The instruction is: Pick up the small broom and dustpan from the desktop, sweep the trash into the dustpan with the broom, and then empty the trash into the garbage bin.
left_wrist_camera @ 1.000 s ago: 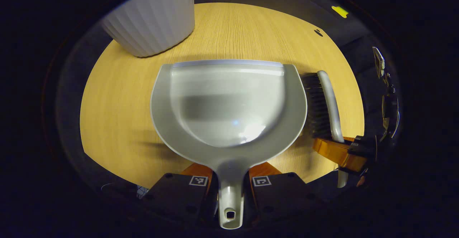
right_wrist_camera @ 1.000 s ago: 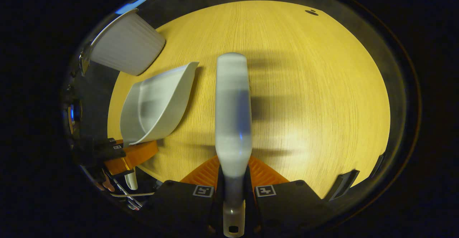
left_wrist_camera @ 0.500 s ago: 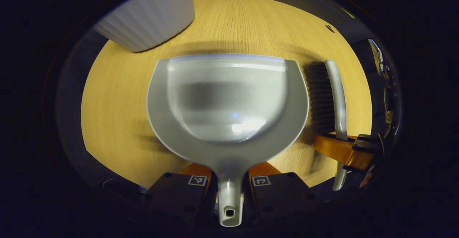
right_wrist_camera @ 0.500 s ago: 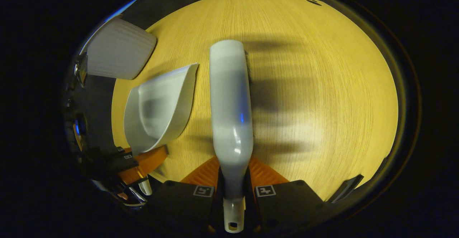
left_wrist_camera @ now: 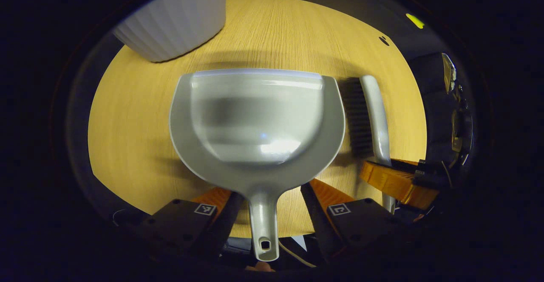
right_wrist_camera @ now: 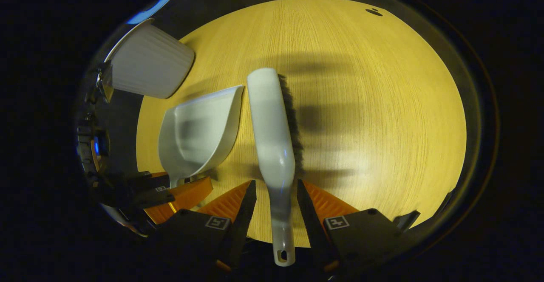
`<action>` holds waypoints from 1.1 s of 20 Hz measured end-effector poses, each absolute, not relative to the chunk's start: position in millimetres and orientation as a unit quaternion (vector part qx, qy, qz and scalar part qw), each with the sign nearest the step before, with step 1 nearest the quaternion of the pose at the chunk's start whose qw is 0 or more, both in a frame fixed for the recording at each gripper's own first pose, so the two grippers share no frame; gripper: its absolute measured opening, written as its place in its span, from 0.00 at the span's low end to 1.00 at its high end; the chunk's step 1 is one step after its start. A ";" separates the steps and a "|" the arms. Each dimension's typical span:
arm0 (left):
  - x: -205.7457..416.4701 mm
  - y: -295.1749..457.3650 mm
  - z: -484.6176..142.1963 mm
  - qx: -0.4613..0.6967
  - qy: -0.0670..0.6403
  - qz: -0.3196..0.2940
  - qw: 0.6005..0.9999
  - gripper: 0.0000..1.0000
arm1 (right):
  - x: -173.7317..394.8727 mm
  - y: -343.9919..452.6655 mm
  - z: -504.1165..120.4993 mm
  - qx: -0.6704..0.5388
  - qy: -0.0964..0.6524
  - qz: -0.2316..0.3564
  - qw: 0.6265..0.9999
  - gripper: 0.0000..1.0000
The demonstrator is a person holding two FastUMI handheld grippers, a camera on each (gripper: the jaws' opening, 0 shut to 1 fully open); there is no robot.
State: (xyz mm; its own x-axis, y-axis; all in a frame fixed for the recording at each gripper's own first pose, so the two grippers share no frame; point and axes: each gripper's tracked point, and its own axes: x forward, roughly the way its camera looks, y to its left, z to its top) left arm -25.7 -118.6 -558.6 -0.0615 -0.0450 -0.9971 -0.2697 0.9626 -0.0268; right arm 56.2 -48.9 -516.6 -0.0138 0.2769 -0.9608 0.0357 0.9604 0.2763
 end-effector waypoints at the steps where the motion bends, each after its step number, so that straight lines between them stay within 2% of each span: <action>1: -27.4 -120.1 -553.2 -0.107 0.723 0.081 0.678 0.81 | 58.9 -47.6 -510.5 0.107 0.699 0.090 0.701 0.75; 3: -32.9 -122.4 -534.9 -0.107 0.712 0.078 0.689 0.81 | 64.6 -48.1 -489.8 0.097 0.676 0.100 0.724 0.82; 4: -35.5 -121.4 -523.0 -0.101 0.701 0.083 0.701 0.81 | 67.3 -48.0 -478.1 0.094 0.660 0.102 0.738 0.74; 5: -36.8 -119.6 -511.8 -0.089 0.686 0.087 0.717 0.80 | 69.3 -47.6 -464.9 0.094 0.644 0.103 0.752 0.83; 6: -39.2 -119.7 -499.1 -0.075 0.672 0.087 0.731 0.81 | 72.4 -48.6 -448.6 0.092 0.624 0.102 0.769 0.84; 7: -43.1 -120.0 -480.9 -0.058 0.656 0.087 0.747 0.81 | 75.2 -49.4 -434.1 0.090 0.605 0.102 0.784 0.76; 8: -44.0 -119.5 -462.8 -0.040 0.639 0.088 0.763 0.81 | 76.2 -49.3 -414.8 0.089 0.586 0.102 0.799 0.84; 9: -44.0 -118.7 -444.4 -0.018 0.616 0.092 0.782 0.81 | 78.1 -47.1 -394.6 0.092 0.565 0.105 0.813 0.82; 10: -42.4 -118.9 -425.0 0.000 0.591 0.094 0.801 0.81 | 82.6 -40.2 -373.2 0.096 0.541 0.112 0.828 0.95; 11: -41.8 -121.1 -407.2 0.009 0.570 0.092 0.816 0.81 | 84.4 -35.8 -354.1 0.096 0.518 0.119 0.842 0.96; 14: -40.1 -135.5 -351.5 -0.018 0.489 0.080 0.869 0.81 | 84.0 -27.8 -292.2 0.090 0.436 0.117 0.888 0.96; 15: -37.3 -133.0 -332.5 -0.027 0.463 0.080 0.882 0.81 | 89.2 -21.2 -268.3 0.098 0.399 0.118 0.904 0.84; 16: -35.2 -127.8 -316.5 -0.030 0.430 0.082 0.898 0.81 | 95.1 -16.8 -245.5 0.106 0.359 0.115 0.920 0.99; 17: -38.0 -120.2 -307.3 -0.024 0.398 0.087 0.913 0.81 | 98.9 -17.6 -232.7 0.105 0.327 0.115 0.932 0.98; 18: -37.7 -109.9 -295.5 -0.014 0.367 0.092 0.926 0.81 | 103.3 -20.4 -219.6 0.099 0.296 0.113 0.943 0.85; 19: -43.2 -102.5 -280.0 0.000 0.331 0.099 0.938 0.80 | 107.2 -22.8 -207.4 0.089 0.268 0.104 0.953 0.98; 22: -70.6 -91.1 -253.6 0.011 0.249 0.122 0.961 0.80 | 105.7 -23.2 -187.3 0.080 0.203 0.085 0.972 0.97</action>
